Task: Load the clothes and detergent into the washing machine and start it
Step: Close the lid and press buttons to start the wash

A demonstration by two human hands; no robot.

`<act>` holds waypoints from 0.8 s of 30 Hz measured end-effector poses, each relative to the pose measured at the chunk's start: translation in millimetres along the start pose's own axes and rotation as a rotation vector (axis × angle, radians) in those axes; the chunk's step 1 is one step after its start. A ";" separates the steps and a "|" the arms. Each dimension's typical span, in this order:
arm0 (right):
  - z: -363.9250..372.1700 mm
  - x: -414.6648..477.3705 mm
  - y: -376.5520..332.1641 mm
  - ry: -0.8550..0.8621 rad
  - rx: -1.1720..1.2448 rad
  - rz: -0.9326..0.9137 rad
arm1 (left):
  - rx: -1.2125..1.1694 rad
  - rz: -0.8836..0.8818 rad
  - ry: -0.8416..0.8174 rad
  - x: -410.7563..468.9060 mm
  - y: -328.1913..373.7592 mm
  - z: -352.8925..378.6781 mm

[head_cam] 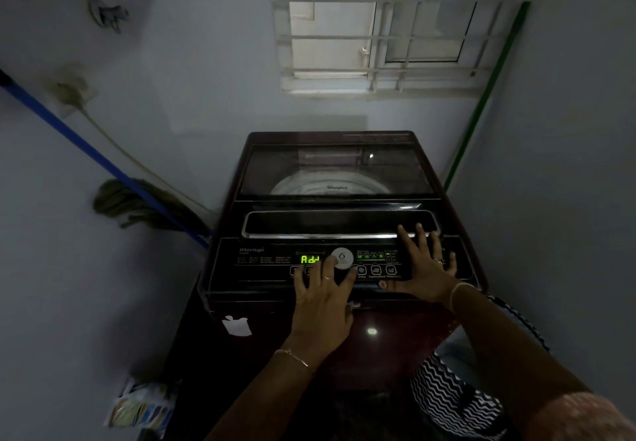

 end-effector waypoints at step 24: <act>-1.1 0.2 1.1 0.001 0.015 -0.009 | -0.158 0.067 -0.234 21.2 6.5 -9.2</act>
Point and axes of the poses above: each hand's wrist, its own x-axis towards the middle knuckle, its own z-axis out of the palm, y = z × x, the point moved 3 cm from there along x, towards the middle knuckle, and after that the axes turned 15 degrees about -y, right-handed, at the moved point
